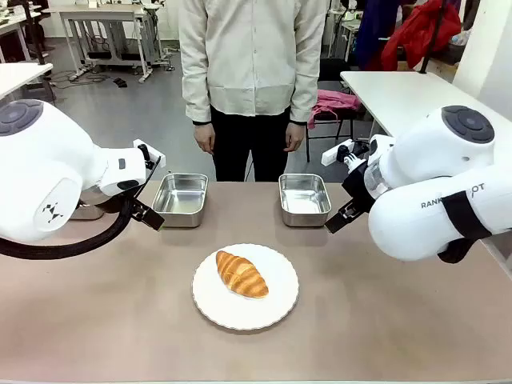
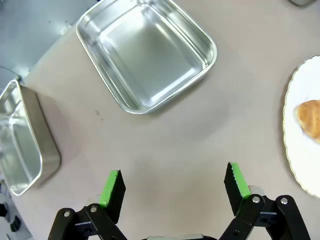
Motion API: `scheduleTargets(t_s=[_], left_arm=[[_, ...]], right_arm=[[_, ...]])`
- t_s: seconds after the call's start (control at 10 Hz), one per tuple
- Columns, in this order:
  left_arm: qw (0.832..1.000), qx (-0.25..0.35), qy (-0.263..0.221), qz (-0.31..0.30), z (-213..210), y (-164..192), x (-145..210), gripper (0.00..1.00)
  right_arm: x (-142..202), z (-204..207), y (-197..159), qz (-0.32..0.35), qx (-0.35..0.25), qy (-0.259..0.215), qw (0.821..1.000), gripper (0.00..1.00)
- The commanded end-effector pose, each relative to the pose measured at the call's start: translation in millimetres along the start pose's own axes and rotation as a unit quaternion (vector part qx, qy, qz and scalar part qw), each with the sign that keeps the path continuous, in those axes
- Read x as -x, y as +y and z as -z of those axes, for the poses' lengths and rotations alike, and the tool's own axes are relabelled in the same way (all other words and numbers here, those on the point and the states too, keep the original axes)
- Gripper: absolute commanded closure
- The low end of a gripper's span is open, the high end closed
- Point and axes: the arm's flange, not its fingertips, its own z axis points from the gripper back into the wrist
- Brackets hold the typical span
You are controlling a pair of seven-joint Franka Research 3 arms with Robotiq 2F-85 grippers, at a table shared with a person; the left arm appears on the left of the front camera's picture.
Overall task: Place the bread in the container.
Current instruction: Place the Butter Roll into the Airtight Container indicated by the human.
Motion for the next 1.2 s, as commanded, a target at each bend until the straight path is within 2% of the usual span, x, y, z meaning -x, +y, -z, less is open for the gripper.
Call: scheduleTargets(t_s=[0.0,1.0,1.1], left_arm=[[1.0,0.0,0.0,0.0,0.0,-0.1,0.0,0.0],[1.0,0.0,0.0,0.001,0.0,-0.8,-0.2,0.0],[1.0,0.015,-0.016,0.004,-20.0,12.5,-6.0,0.0]], right_arm=[[-0.1,0.0,0.0,0.0,0.0,0.0,1.0,0.0],[0.0,0.0,0.1,0.0,0.0,0.0,1.0,0.0],[-10.2,-14.8,-13.1,0.005,-0.007,-0.018,1.0,0.0]])
